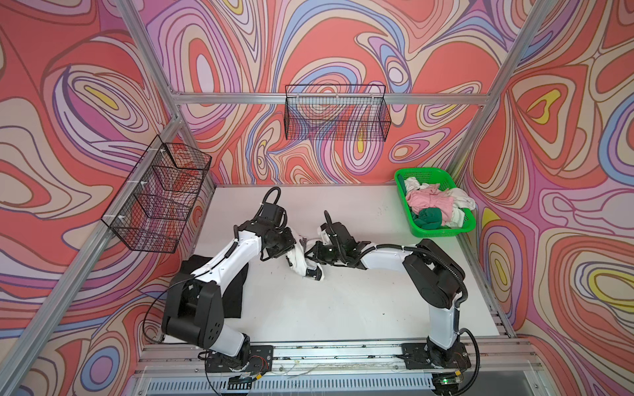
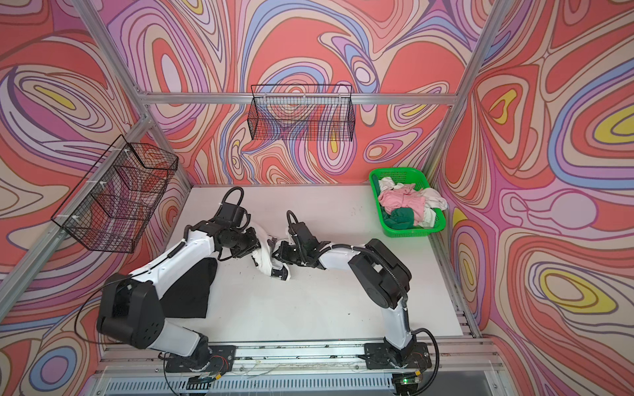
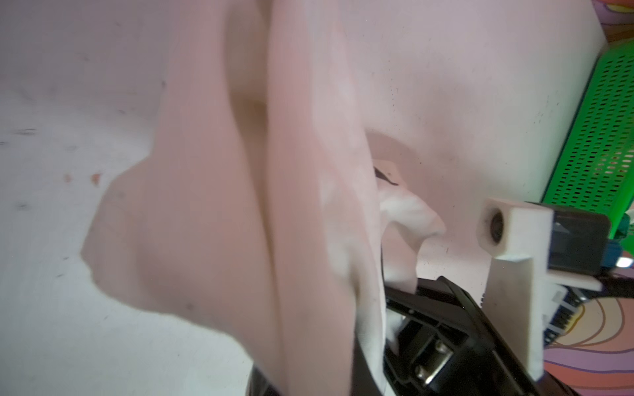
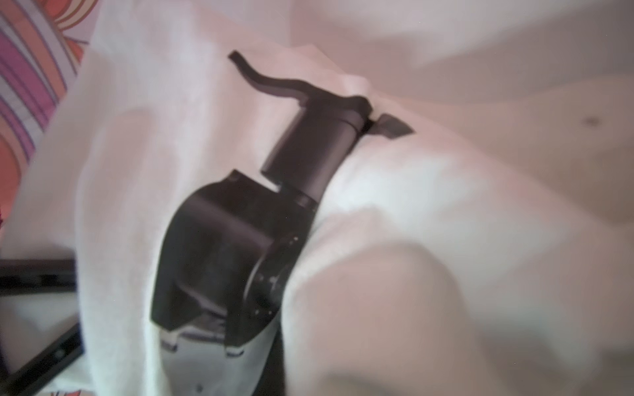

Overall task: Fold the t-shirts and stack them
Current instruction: 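Carry the folded white shirt with both grippers onto the black shirt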

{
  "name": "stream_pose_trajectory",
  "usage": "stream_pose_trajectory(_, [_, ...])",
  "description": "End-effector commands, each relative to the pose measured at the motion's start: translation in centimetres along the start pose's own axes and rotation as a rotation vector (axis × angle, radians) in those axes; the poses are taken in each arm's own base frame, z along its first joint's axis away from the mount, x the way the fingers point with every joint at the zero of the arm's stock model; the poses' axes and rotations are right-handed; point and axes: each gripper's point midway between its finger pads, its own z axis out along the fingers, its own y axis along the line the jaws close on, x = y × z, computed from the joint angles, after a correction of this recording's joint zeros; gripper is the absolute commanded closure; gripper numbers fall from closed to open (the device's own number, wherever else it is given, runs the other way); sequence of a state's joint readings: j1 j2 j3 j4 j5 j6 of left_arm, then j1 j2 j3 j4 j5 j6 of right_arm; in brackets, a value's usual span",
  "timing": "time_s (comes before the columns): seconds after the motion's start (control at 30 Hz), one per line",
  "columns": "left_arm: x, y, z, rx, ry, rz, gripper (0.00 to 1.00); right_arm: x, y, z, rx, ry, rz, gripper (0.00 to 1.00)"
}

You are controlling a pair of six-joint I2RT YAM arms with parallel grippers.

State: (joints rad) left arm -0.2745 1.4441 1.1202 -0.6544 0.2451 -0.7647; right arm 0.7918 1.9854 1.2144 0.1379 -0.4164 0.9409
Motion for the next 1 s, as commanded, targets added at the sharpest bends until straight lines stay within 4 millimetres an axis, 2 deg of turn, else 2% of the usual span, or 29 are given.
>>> stream_pose_trajectory(0.0, [-0.5, 4.0, -3.7, -0.081, -0.059, -0.011, 1.0, 1.8, 4.6, 1.7, -0.066, 0.043, -0.042, 1.0])
stream_pose_trajectory(0.17, [-2.3, 9.4, -9.9, -0.142, -0.222, -0.089, 1.0, 4.4, 11.5, 4.2, -0.164, 0.091, -0.139, 1.0])
stream_pose_trajectory(0.27, [-2.6, 12.4, -13.0, -0.185, -0.328, -0.138, 1.0, 6.0, 14.3, 5.5, -0.209, 0.104, -0.177, 1.0])
stream_pose_trajectory(0.33, [-2.6, 13.6, -14.2, -0.25, -0.392, -0.126, 1.0, 7.2, 15.8, 6.5, -0.242, 0.115, -0.2, 1.0])
stream_pose_trajectory(0.43, [-2.9, 16.3, -16.8, -0.413, -0.508, -0.126, 1.0, 9.2, 17.2, 8.4, -0.274, 0.153, -0.213, 1.0])
stream_pose_trajectory(0.5, [-2.7, 17.0, -18.0, -0.46, -0.552, -0.131, 1.0, 10.1, 18.0, 9.5, -0.289, 0.164, -0.227, 1.0])
stream_pose_trajectory(0.67, [-2.9, 18.7, -19.2, -0.553, -0.645, -0.12, 1.0, 10.0, 19.8, 10.7, -0.328, 0.142, -0.257, 1.0])
stream_pose_trajectory(0.8, [-3.3, 20.1, -21.5, -0.663, -0.758, -0.138, 1.0, 9.7, 20.8, 11.4, -0.33, 0.114, -0.289, 1.0])
stream_pose_trajectory(0.97, [-4.1, 20.4, -21.6, -0.665, -0.844, -0.162, 1.0, 10.8, 21.6, 12.7, -0.353, 0.121, -0.295, 1.0])
